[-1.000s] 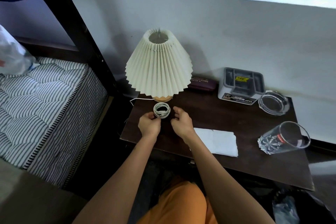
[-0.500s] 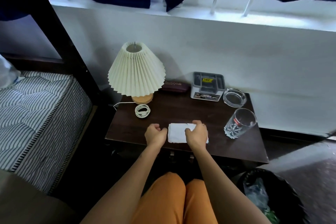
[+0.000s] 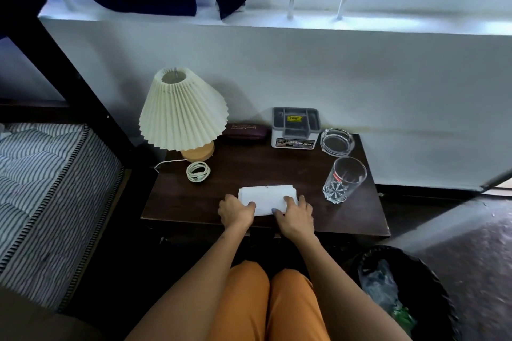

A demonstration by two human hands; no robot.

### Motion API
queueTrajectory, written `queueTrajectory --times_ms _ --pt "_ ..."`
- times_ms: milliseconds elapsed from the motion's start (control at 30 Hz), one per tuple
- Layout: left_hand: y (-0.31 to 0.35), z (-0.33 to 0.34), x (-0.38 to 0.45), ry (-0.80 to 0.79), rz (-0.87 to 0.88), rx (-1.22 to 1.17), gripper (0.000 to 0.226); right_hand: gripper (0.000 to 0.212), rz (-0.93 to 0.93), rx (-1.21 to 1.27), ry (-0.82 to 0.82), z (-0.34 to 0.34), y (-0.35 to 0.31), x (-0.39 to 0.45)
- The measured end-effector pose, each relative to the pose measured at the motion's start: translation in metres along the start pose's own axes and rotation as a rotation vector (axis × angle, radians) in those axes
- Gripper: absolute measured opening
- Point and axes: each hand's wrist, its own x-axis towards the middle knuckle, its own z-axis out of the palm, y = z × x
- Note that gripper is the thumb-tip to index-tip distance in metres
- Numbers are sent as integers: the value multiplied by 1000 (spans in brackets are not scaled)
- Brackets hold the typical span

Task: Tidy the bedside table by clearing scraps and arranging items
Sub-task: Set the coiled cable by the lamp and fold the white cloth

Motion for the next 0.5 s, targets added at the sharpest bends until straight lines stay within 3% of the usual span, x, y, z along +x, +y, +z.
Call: queueTrajectory --times_ms 233,500 --pt "-1 16 18 -33 -167 -66 75 50 -46 -51 42 1 9 2" --pt "2 21 12 2 -207 -88 47 49 -31 -55 24 1 6 5"
